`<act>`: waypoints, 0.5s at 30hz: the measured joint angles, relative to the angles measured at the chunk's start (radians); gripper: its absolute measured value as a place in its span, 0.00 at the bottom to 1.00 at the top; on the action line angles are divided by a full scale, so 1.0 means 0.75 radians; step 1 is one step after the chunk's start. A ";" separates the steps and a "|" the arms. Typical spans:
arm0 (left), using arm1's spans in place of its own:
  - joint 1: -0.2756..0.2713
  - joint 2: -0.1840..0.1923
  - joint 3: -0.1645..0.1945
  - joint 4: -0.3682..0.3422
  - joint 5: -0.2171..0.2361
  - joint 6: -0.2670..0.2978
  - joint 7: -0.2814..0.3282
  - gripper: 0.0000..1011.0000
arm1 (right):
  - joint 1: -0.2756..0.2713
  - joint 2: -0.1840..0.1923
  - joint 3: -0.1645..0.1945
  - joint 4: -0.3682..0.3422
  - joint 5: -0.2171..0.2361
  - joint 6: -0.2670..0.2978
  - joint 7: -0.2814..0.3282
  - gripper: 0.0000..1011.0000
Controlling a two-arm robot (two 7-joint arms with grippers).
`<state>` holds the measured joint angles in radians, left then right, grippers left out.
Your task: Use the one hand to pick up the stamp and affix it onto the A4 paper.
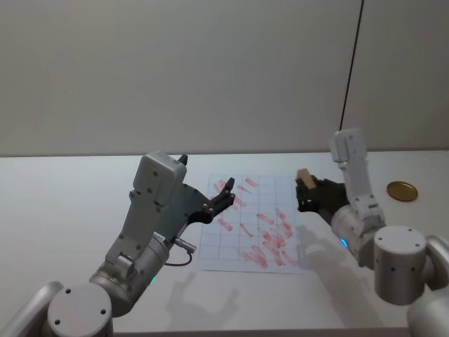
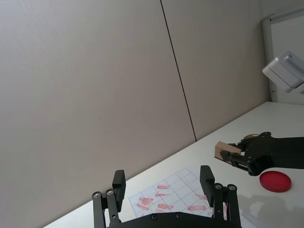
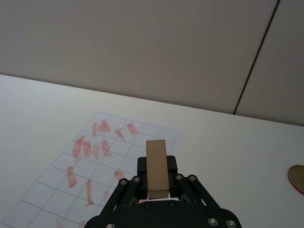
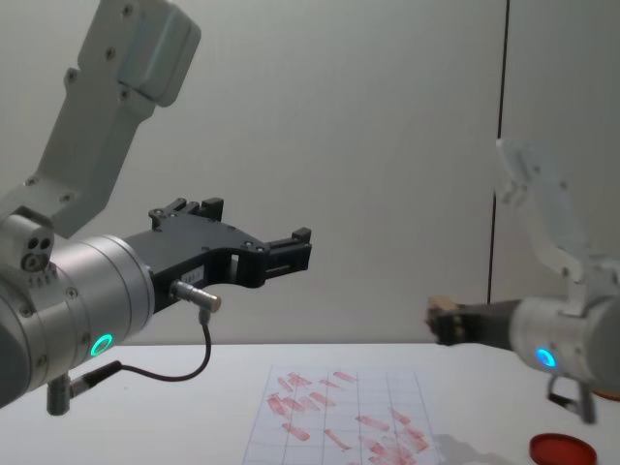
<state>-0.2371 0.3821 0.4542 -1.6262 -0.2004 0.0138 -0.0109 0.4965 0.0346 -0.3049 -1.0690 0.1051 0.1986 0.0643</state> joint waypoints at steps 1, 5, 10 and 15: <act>0.000 0.000 0.000 0.000 0.000 0.000 0.000 0.98 | -0.006 0.008 0.009 -0.002 -0.002 0.005 -0.008 0.22; 0.000 0.000 0.000 0.000 0.000 0.000 0.000 0.98 | -0.017 0.026 0.029 0.001 -0.006 0.015 -0.023 0.22; 0.000 0.000 0.000 0.000 0.000 0.000 0.000 0.98 | -0.022 0.041 0.049 0.028 -0.010 0.021 -0.033 0.22; 0.000 0.000 0.000 0.000 0.000 0.000 0.000 0.98 | -0.017 0.052 0.069 0.084 -0.017 0.023 -0.039 0.22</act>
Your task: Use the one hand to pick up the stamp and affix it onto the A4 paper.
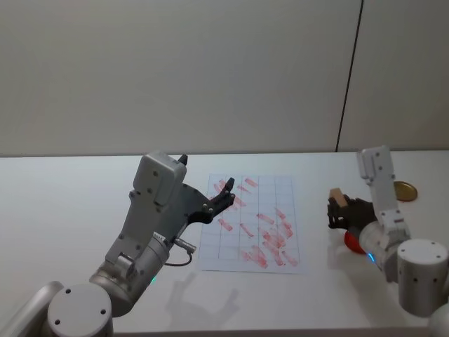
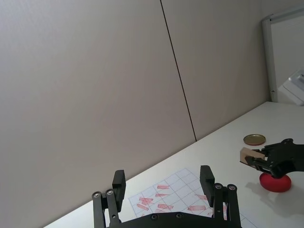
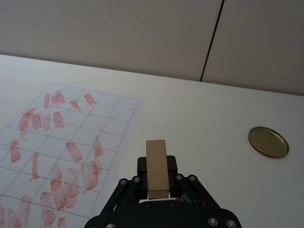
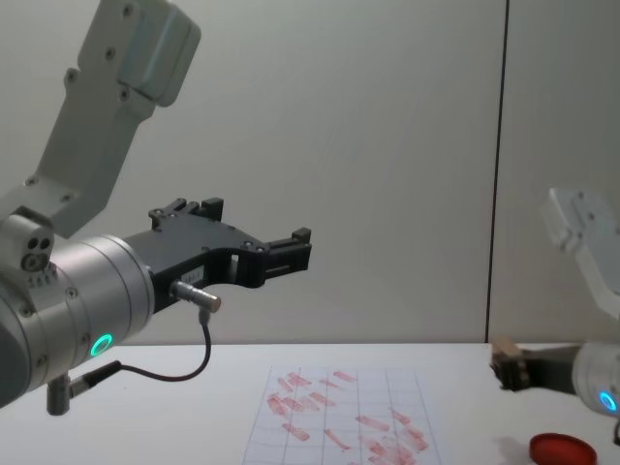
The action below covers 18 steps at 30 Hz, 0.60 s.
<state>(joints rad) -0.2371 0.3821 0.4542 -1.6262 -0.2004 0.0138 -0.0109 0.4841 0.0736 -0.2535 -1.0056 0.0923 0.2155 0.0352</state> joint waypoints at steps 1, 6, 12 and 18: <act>0.000 0.000 0.000 0.000 0.000 0.000 0.000 0.98 | 0.003 0.001 0.002 0.010 -0.002 0.000 0.000 0.22; 0.000 0.000 0.000 0.000 0.000 0.000 0.000 0.98 | 0.026 0.004 0.015 0.087 -0.009 -0.010 -0.001 0.22; 0.000 0.000 0.000 0.000 0.000 0.000 0.000 0.98 | 0.066 0.001 0.027 0.200 -0.014 -0.030 0.003 0.22; 0.000 0.000 0.000 0.000 0.000 0.000 0.000 0.98 | 0.101 -0.005 0.033 0.287 -0.022 -0.047 0.004 0.22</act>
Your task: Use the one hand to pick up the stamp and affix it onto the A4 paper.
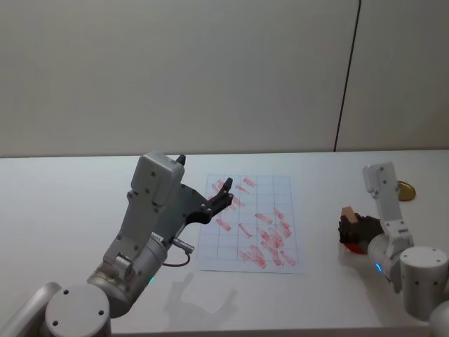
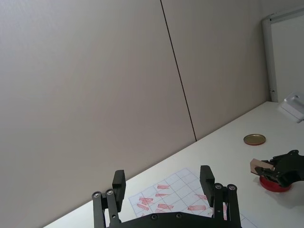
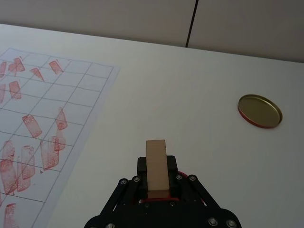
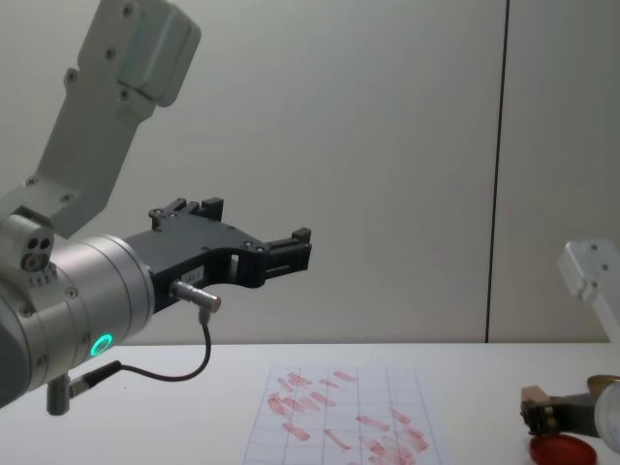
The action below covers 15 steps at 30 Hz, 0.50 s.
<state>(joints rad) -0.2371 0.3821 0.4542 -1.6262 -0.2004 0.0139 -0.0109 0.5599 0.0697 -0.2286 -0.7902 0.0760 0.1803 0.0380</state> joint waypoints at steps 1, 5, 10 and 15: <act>0.000 0.000 0.000 0.000 0.000 0.000 0.000 0.98 | 0.004 -0.001 0.001 0.008 -0.001 -0.001 -0.001 0.22; 0.000 0.000 0.000 0.000 0.000 0.000 0.000 0.98 | 0.019 -0.003 0.004 0.046 -0.006 -0.007 -0.006 0.22; 0.000 0.000 0.000 0.000 0.000 0.000 0.000 0.98 | 0.027 -0.004 0.008 0.063 -0.011 -0.007 -0.011 0.22; 0.000 0.000 0.000 0.000 0.000 0.000 0.000 0.98 | 0.022 -0.003 0.012 0.049 -0.015 0.003 -0.015 0.22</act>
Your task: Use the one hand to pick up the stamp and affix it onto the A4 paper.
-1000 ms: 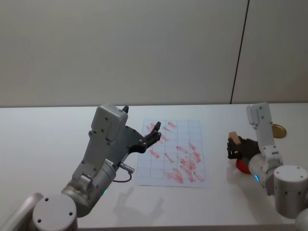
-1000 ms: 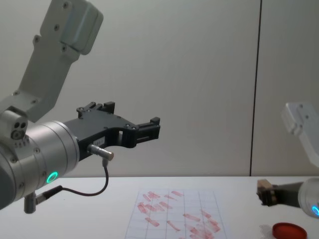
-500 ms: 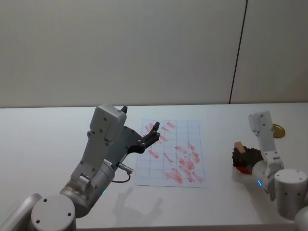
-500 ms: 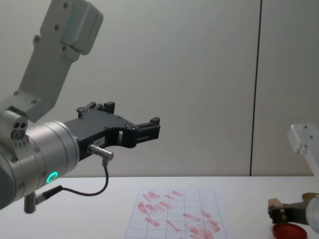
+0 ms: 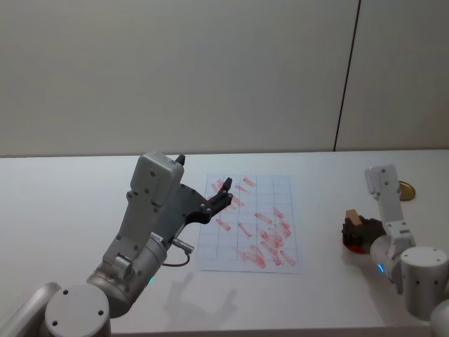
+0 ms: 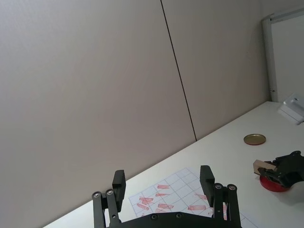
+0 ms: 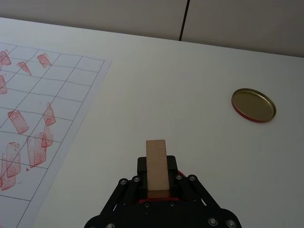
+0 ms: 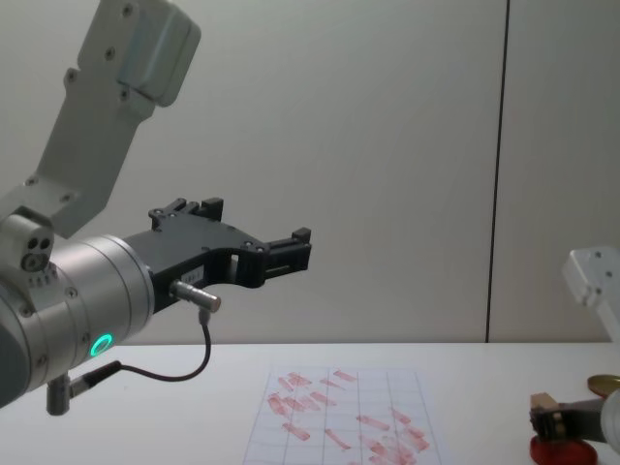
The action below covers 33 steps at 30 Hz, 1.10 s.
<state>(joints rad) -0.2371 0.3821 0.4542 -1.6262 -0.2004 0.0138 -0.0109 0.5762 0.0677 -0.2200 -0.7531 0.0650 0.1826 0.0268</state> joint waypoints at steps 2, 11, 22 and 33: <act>0.000 0.000 0.000 0.000 0.000 0.000 0.000 0.98 | -0.007 0.002 0.001 -0.016 -0.001 0.008 -0.001 0.22; 0.000 0.000 0.000 0.000 0.000 0.000 0.000 0.98 | -0.049 0.016 0.009 -0.100 -0.003 0.049 -0.003 0.22; 0.000 0.000 0.000 0.000 0.000 0.000 0.000 0.98 | -0.099 0.033 0.019 -0.186 -0.005 0.094 -0.002 0.22; 0.000 0.000 0.000 0.000 0.000 0.000 0.000 0.98 | -0.115 0.037 0.024 -0.204 -0.003 0.100 0.013 0.23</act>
<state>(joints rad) -0.2371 0.3821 0.4542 -1.6262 -0.2004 0.0138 -0.0109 0.4901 0.0956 -0.2018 -0.9058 0.0628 0.2578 0.0365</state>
